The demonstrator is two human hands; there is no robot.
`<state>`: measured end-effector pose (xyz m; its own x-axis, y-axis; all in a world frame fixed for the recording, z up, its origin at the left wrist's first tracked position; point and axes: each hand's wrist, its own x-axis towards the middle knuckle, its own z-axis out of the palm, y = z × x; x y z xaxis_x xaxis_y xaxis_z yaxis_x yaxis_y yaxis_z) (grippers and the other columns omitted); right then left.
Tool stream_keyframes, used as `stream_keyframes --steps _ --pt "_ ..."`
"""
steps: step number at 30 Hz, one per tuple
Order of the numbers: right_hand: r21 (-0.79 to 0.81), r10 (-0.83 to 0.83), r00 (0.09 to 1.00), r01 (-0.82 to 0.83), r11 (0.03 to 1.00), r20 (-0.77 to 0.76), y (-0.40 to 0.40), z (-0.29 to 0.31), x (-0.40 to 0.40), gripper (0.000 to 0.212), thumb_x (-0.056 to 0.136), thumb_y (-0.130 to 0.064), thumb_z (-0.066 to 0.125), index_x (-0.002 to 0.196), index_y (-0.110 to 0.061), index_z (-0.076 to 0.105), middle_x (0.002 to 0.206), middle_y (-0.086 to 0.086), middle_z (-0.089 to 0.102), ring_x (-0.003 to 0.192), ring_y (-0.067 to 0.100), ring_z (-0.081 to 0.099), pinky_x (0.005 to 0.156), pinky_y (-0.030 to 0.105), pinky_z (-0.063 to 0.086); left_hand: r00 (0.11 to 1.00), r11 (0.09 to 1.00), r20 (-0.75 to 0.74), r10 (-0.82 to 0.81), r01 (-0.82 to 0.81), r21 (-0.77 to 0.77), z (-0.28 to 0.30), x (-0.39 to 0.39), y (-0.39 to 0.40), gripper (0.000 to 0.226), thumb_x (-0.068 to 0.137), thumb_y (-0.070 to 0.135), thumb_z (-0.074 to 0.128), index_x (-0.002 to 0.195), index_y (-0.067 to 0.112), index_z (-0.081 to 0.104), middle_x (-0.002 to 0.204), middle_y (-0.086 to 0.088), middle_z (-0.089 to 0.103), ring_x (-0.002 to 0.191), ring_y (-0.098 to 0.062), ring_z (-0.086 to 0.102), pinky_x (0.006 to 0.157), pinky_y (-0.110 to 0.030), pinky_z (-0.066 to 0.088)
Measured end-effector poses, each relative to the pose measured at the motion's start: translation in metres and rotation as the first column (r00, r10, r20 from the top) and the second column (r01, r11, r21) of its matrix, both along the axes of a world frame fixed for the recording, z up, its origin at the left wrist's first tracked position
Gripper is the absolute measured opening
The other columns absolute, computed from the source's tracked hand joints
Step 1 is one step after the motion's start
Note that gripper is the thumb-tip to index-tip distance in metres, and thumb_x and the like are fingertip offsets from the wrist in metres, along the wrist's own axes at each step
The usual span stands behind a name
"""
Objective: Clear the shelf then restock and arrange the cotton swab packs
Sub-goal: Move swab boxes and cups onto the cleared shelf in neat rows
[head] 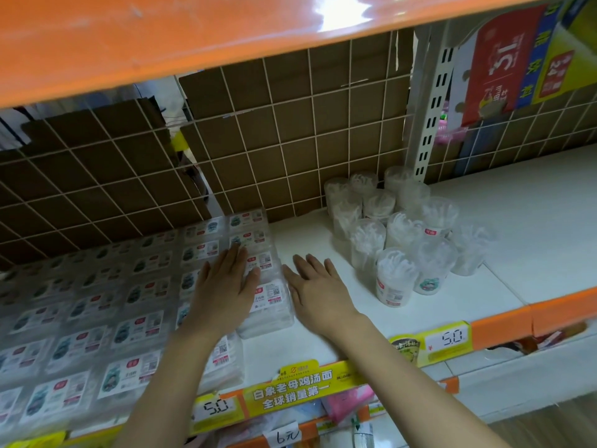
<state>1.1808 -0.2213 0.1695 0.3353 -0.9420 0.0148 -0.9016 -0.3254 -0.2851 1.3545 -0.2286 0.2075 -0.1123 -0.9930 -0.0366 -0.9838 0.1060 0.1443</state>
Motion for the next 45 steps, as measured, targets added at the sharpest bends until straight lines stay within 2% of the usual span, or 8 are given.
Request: stream_keyframes --steps 11,20,25,28,33,36,41,45 --pt "-0.008 0.014 0.999 -0.015 1.0 -0.032 -0.005 -0.005 -0.005 0.049 0.102 -0.033 0.022 0.15 -0.029 0.014 0.158 0.0 0.01 0.144 0.023 0.006 0.115 0.039 0.001 1.0 1.0 -0.002 0.004 -0.004 -0.006 0.0 0.0 0.0 0.063 0.096 0.049 0.01 0.151 0.019 0.011 0.159 0.001 0.004 0.146 -0.016 0.002 0.117 -0.038 -0.001" --pt "0.006 0.015 0.999 -0.015 1.0 -0.04 -0.006 -0.004 -0.006 0.049 0.102 -0.034 0.02 0.15 -0.03 0.013 0.158 -0.001 0.009 0.144 0.022 0.005 0.115 0.038 0.001 0.999 1.0 -0.04 0.007 -0.007 -0.011 0.003 -0.002 0.002 0.054 0.101 0.038 0.02 0.151 0.018 0.01 0.159 0.002 0.004 0.146 -0.015 0.002 0.117 -0.037 -0.001" --pt "-0.043 -0.049 0.987 0.056 0.998 0.153 0.0 -0.003 -0.005 0.051 0.099 -0.031 0.022 0.148 -0.018 0.025 0.154 0.006 0.025 0.14 0.025 0.021 0.115 0.036 0.013 0.992 0.99 -0.113 -0.057 0.042 -0.137 0.014 0.003 0.009 0.056 0.1 0.043 0.026 0.146 0.012 0.029 0.153 -0.01 0.028 0.141 -0.024 0.023 0.116 -0.042 0.017" --pt "-0.116 -0.053 0.961 0.087 0.989 0.27 0.007 0.011 -0.004 0.058 0.092 -0.03 0.02 0.143 -0.009 0.036 0.148 0.013 0.036 0.137 0.03 0.03 0.114 0.038 0.02 0.987 0.992 -0.156 -0.028 0.009 -0.123 0.024 0.01 0.017 0.054 0.1 0.042 0.025 0.147 0.017 0.028 0.156 -0.004 0.02 0.144 -0.02 0.013 0.118 -0.036 0.009" --pt "-0.179 0.063 0.951 -0.008 0.984 0.302 0.02 0.049 0.016 0.051 0.096 -0.027 0.026 0.142 -0.008 0.039 0.145 0.012 0.041 0.135 0.029 0.032 0.112 0.029 0.014 0.986 0.996 -0.155 0.054 -0.064 -0.061 0.027 0.036 0.033 0.057 0.097 0.05 0.021 0.148 0.024 0.026 0.158 0.001 0.013 0.145 -0.02 0.009 0.118 -0.038 0.011" --pt "-0.2 0.179 0.944 -0.126 0.972 0.278 0.037 0.055 0.035 0.056 0.094 -0.039 0.027 0.141 -0.012 0.041 0.146 0.008 0.041 0.138 0.024 0.029 0.112 0.023 0.006 0.992 0.996 -0.114 0.05 -0.058 -0.071 0.027 0.057 0.049 0.075 0.088 0.065 0.015 0.147 0.021 0.027 0.158 0.0 0.014 0.144 -0.019 0.012 0.117 -0.033 0.013" --pt "-0.236 0.404 0.903 -0.365 0.901 0.145 0.069 0.043 0.066 0.072 0.085 -0.063 0.047 0.142 -0.02 0.04 0.15 0.0 0.035 0.141 0.017 0.02 0.115 0.028 0.0 0.993 1.0 -0.114 -0.011 0.01 -0.014 0.03 0.105 0.084 0.135 0.04 0.1 -0.009 0.149 0.026 0.02 0.158 0.002 0.011 0.145 -0.014 0.008 0.116 -0.029 0.007" --pt "-0.235 0.381 0.92 -0.353 0.905 0.086 0.079 0.028 0.092 0.078 0.087 -0.071 0.03 0.144 -0.019 0.037 0.152 0.001 0.032 0.142 0.015 0.018 0.116 0.034 0.002 0.99 0.989 0.033 -0.137 0.135 0.068 0.033 0.142 0.097 0.14 0.027 0.104 -0.005 0.147 0.032 -0.01 0.148 0.016 -0.022 0.133 0.002 -0.019 0.111 -0.025 -0.009"
